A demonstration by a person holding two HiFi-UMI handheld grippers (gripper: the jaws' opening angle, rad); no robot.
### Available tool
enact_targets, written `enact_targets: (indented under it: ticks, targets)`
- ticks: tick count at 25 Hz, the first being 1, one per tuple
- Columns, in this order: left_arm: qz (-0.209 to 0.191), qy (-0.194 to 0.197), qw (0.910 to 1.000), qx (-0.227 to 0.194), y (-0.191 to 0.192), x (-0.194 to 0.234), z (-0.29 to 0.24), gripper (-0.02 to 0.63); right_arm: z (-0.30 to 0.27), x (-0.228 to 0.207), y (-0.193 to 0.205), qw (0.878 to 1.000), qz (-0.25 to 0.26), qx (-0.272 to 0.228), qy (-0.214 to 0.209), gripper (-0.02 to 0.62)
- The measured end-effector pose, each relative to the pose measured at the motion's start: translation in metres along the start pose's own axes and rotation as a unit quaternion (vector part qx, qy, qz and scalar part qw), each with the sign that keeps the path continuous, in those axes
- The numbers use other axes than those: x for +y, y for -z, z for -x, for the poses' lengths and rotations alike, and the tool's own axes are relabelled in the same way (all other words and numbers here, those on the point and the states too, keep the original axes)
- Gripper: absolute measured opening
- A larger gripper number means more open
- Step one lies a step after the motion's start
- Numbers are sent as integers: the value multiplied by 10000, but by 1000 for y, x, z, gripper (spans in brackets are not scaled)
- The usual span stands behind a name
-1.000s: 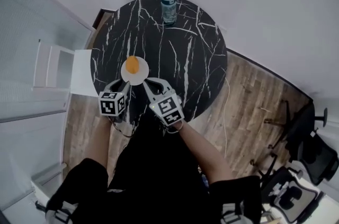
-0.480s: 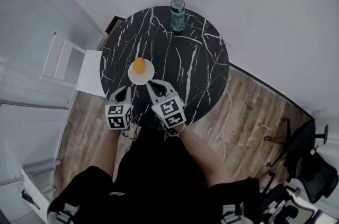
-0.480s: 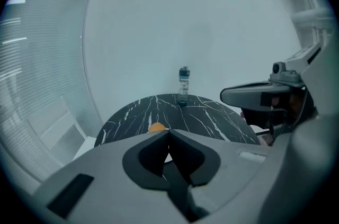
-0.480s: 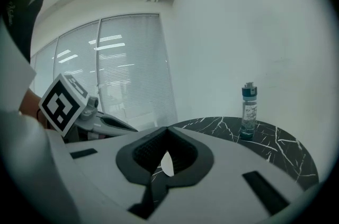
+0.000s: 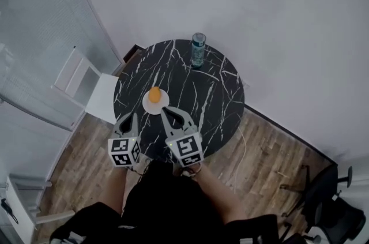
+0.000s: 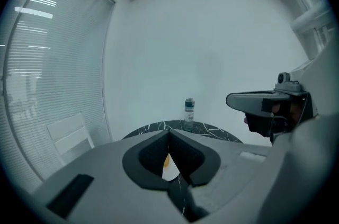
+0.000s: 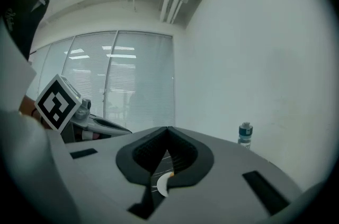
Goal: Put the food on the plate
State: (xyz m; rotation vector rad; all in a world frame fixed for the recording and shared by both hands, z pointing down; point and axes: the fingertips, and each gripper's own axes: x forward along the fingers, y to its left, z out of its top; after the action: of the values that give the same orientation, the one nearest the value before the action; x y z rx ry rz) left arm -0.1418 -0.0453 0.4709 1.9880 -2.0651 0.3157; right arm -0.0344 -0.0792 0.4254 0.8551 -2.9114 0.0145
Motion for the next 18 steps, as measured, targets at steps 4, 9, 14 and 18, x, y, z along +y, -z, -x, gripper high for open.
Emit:
enact_targets:
  ticks: [4,9,14,18]
  targets:
    - [86,-46,9992,-393,-28,-6,25,0,19,5,-39,9990,213,-385,48,-3]
    - [124,55,9973,-723,-54,-19,46,0,41,0,-74,9963,477,-680,237,-3]
    - [-149,163,9958,-887,-76,-30,59,0,52,-8,-76,9958,430,-771,259,-3]
    - [-226,78,9962,-832,-73,-27,54,0,57,-14,-75,9960,458,-729,247,-3]
